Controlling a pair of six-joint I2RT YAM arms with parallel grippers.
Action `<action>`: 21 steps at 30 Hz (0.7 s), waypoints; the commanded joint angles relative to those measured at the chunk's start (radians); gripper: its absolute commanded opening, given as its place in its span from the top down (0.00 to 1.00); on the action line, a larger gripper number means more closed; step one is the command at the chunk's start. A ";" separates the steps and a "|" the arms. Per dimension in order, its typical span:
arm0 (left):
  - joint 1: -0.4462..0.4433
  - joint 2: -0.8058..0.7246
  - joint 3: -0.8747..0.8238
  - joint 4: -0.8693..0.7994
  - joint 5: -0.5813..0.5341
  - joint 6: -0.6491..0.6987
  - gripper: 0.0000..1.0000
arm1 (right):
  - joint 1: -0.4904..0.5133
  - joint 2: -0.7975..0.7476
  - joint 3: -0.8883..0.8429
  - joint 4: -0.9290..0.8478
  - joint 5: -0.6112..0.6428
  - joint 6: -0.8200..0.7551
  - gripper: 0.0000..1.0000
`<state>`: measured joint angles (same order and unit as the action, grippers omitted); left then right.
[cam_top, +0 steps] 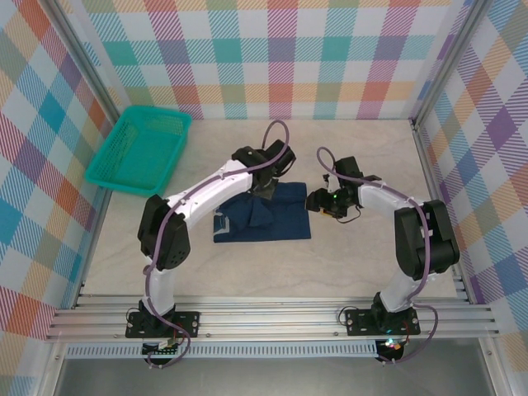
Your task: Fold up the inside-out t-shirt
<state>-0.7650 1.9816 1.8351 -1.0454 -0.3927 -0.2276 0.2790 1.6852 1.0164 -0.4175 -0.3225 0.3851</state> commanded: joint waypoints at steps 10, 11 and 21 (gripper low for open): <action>-0.014 -0.024 0.032 -0.015 0.108 0.094 1.00 | -0.012 -0.018 -0.001 0.000 0.023 0.000 0.41; -0.014 -0.027 0.031 -0.012 0.125 0.102 1.00 | -0.012 -0.018 0.001 -0.003 0.025 0.000 0.41; -0.024 0.065 0.051 0.081 0.287 0.087 1.00 | -0.047 -0.044 -0.010 -0.021 0.085 0.000 0.41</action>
<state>-0.7658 1.9949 1.8511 -1.0245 -0.2043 -0.1268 0.2493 1.6829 1.0149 -0.4244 -0.2680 0.3847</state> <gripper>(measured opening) 0.048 0.592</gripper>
